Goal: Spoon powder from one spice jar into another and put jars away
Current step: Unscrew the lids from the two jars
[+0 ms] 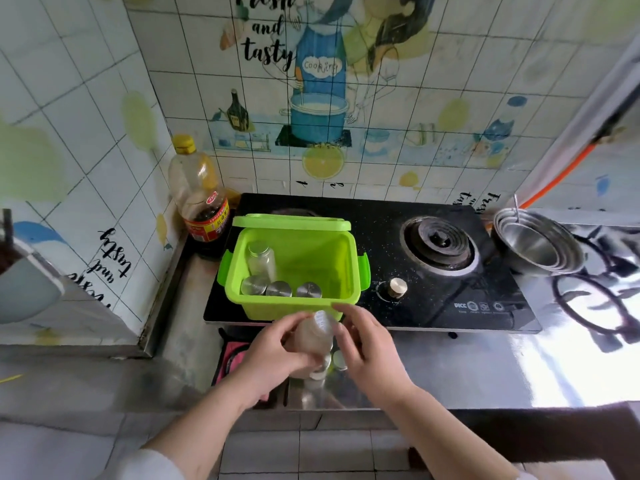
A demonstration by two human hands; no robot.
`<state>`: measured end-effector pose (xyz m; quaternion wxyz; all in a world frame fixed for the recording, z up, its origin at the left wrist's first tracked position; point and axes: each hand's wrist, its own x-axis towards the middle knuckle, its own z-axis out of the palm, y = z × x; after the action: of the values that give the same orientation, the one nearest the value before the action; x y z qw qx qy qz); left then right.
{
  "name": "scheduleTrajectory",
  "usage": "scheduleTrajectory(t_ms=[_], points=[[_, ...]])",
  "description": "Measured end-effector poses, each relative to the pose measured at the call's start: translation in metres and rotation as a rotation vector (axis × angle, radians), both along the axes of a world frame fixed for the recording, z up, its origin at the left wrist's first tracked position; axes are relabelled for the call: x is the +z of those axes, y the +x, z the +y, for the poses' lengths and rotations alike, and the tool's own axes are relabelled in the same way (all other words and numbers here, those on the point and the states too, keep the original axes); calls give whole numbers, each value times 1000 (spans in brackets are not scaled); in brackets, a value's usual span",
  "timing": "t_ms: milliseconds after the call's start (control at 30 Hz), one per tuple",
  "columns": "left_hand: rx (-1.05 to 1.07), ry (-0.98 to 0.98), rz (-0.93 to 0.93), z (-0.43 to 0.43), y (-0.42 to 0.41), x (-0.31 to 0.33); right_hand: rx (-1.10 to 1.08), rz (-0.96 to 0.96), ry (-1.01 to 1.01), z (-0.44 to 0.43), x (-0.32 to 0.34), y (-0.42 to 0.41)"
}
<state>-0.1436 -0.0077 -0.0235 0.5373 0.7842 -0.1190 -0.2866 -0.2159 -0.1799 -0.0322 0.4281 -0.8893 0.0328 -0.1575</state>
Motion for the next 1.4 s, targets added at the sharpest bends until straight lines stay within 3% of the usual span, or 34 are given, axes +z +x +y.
scheduleTrajectory(t_ms=[200, 500, 867, 1000, 1133, 1267, 1400], points=[[-91, 10, -59, 0, 9, 14, 147, 59, -262, -5, 27, 4], [-198, 175, -237, 8, 25, 10, 229, 251, -527, -1, 36, 17], [-191, 165, -202, 7, 27, 16, 236, 399, -781, 13, 44, 25], [-231, 174, -161, 6, 27, 11, 198, 525, -740, 13, 50, 26], [-219, 114, -51, 4, 25, 8, 250, 500, -763, 10, 50, 27], [-197, 72, -12, 0, 24, 11, 284, 382, -631, -2, 48, 24], [-191, 46, -2, -3, 26, 11, 304, 293, -345, -15, 40, 22]])
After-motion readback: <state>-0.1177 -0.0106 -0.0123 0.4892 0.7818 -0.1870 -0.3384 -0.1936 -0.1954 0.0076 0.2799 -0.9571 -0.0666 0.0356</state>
